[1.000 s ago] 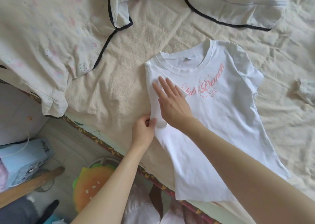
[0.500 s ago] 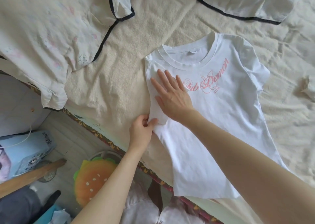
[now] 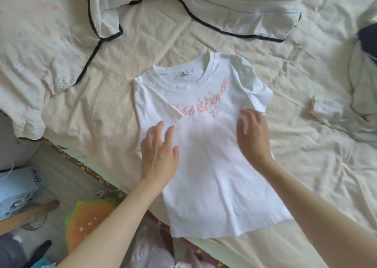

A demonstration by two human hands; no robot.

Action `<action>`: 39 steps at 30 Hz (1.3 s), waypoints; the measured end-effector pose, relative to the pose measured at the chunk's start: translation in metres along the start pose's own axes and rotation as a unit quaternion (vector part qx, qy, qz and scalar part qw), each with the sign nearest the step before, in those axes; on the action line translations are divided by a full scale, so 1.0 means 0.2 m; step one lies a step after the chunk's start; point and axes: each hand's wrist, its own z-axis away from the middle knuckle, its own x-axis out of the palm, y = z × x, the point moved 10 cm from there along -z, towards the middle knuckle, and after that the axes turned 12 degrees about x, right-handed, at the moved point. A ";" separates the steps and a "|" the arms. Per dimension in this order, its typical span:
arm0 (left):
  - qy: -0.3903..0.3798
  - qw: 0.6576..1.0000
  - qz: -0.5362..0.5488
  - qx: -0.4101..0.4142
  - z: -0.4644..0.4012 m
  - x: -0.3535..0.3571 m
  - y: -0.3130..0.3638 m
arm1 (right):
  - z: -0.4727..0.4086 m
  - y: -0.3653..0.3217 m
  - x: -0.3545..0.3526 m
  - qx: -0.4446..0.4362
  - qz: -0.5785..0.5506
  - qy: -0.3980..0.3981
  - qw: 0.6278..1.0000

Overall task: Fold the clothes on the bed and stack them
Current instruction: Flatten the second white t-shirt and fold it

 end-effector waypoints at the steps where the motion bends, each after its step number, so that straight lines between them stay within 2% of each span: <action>1: -0.041 0.999 -0.002 0.033 -0.03 0.07 0.09 | -0.06 0.11 -0.05 0.055 -0.030 0.011 0.998; 3: -0.124 0.989 -0.023 0.077 -0.08 0.24 0.22 | -0.15 0.33 -0.09 0.173 -0.063 0.006 0.983; 5: -0.184 0.977 -0.046 0.094 -0.13 0.37 0.30 | -0.19 0.53 -0.05 0.282 -0.060 -0.041 0.957; 7: -0.212 0.972 -0.048 0.085 -0.17 0.46 0.32 | -0.21 0.63 0.03 0.341 -0.058 -0.113 0.932; 9: -0.235 0.968 -0.052 0.067 -0.20 0.52 0.32 | -0.24 0.64 0.09 0.373 -0.126 -0.160 0.905; 10: -0.246 0.966 -0.059 0.060 -0.20 0.54 0.31 | -0.24 0.64 0.13 0.407 -0.194 -0.175 0.875; 13: -0.276 0.956 -0.087 0.043 -0.20 0.58 0.30 | -0.21 0.62 0.24 0.513 -0.401 -0.217 0.727; 15: -0.297 0.949 -0.103 0.035 -0.21 0.59 0.29 | -0.23 0.61 0.24 0.545 -0.496 -0.186 0.649; 16: -0.302 0.947 -0.106 0.031 -0.21 0.59 0.28 | -0.25 0.61 0.21 0.549 -0.534 -0.155 0.624; 17: -0.305 0.946 -0.107 0.029 -0.21 0.59 0.29 | -0.28 0.63 0.18 0.542 -0.562 -0.119 0.613; 19: -0.303 0.947 -0.104 0.028 -0.22 0.58 0.29 | -0.33 0.63 0.11 0.513 -0.581 -0.086 0.627; 22: -0.293 0.950 -0.106 0.028 -0.23 0.56 0.30 | -0.34 0.60 0.10 0.512 -0.561 -0.124 0.638; 23: -0.272 0.956 -0.101 0.036 -0.25 0.53 0.31 | -0.35 0.58 0.10 0.505 -0.543 -0.134 0.657; 24: -0.235 0.968 -0.079 0.040 -0.28 0.48 0.32 | -0.38 0.55 0.08 0.472 -0.511 -0.133 0.707; 25: -0.183 0.982 -0.029 0.030 -0.32 0.42 0.32 | -0.43 0.49 0.03 0.401 -0.453 -0.123 0.787; 26: -0.126 0.990 0.056 -0.006 -0.36 0.36 0.28 | -0.47 0.38 -0.04 0.287 -0.372 -0.103 0.877; 27: -0.076 0.981 0.163 -0.073 -0.38 0.31 0.21 | -0.46 0.22 -0.10 0.145 -0.287 -0.078 0.944; 28: -0.022 0.951 0.270 -0.152 -0.39 0.26 0.13 | -0.39 0.06 -0.13 0.003 -0.220 -0.072 0.973; 30: 0.075 0.873 0.395 -0.276 -0.39 0.19 0.00 | -0.18 -0.11 -0.04 -0.194 -0.109 -0.130 0.966; 32: 0.103 0.851 0.411 -0.310 -0.42 0.14 -0.04 | -0.01 -0.11 0.12 -0.267 0.003 -0.223 0.938; 33: 0.104 0.850 0.415 -0.308 -0.45 0.13 -0.03 | 0.04 -0.07 0.16 -0.264 0.028 -0.250 0.931; 35: 0.090 0.855 0.419 -0.291 -0.54 0.13 0.01 | 0.06 0.00 0.16 -0.212 -0.021 -0.235 0.948; 37: 0.056 0.878 0.393 -0.267 -0.64 0.15 0.04 | 0.03 0.10 0.09 -0.082 -0.112 -0.170 0.976; 39: 0.024 0.909 0.336 -0.245 -0.74 0.16 0.07 | 0.01 0.29 0.13 0.116 -0.148 -0.165 0.968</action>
